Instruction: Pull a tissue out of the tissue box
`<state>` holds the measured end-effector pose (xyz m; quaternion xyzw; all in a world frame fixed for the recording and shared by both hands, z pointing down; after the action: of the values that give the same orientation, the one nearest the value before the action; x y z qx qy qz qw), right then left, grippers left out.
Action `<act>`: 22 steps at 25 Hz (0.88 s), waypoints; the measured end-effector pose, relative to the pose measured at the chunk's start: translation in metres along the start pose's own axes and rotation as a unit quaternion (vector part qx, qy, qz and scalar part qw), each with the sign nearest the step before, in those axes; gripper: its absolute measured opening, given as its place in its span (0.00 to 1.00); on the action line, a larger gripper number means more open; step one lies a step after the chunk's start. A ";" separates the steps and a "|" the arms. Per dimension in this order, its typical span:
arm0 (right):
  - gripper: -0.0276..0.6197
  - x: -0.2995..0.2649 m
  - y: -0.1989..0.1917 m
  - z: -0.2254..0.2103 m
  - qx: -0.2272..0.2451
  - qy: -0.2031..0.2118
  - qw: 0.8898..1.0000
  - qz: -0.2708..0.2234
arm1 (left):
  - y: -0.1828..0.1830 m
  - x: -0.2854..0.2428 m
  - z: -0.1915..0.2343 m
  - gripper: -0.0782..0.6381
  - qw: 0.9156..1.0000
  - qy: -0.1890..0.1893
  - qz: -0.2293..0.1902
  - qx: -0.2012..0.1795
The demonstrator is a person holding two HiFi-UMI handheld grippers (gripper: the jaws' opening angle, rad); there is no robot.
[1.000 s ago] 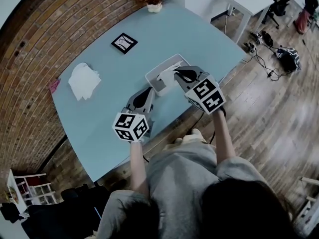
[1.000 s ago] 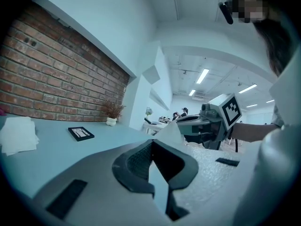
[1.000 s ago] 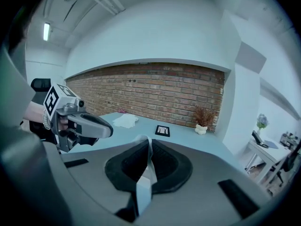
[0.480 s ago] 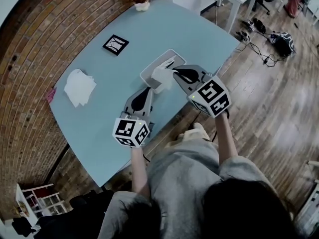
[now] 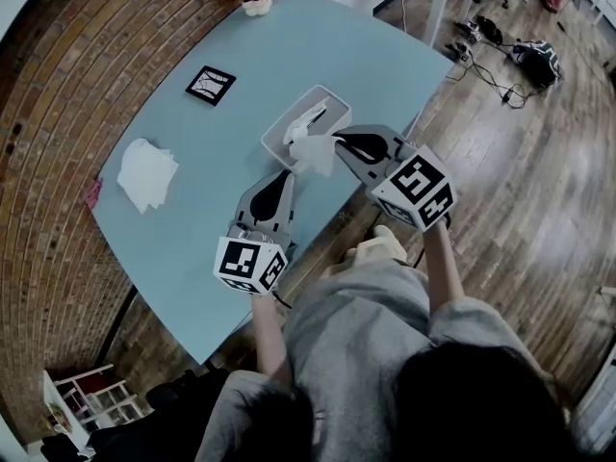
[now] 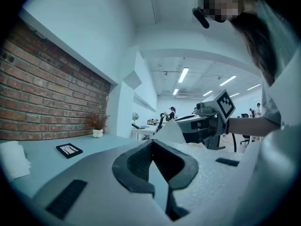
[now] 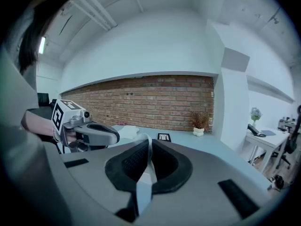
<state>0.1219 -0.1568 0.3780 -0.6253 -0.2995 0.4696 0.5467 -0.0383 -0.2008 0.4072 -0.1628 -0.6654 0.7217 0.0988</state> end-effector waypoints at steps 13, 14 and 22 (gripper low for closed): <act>0.05 0.017 -0.014 0.015 0.004 -0.004 1.000 -0.003 | -0.009 0.002 -0.017 0.11 1.000 -0.022 0.009 -0.004; 0.05 0.018 -0.015 0.016 0.004 -0.002 1.000 -0.001 | -0.010 0.002 -0.018 0.11 1.000 -0.023 0.009 -0.003; 0.05 0.020 -0.015 0.018 0.002 0.003 1.000 0.000 | -0.011 0.003 -0.019 0.11 1.000 -0.023 0.009 0.004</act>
<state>0.1152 -0.1285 0.3876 -0.6258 -0.2972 0.4678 0.5488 -0.0348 -0.1809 0.4168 -0.1517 -0.6632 0.7289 0.0773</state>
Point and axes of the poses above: the fingertips, and each gripper's own axes: x backward along the fingers, z to its left, y out of its top, the point moved 6 cm from there along x, backward along the fingers, and after that the axes turned 3 degrees about y, right-handed, at the moved point
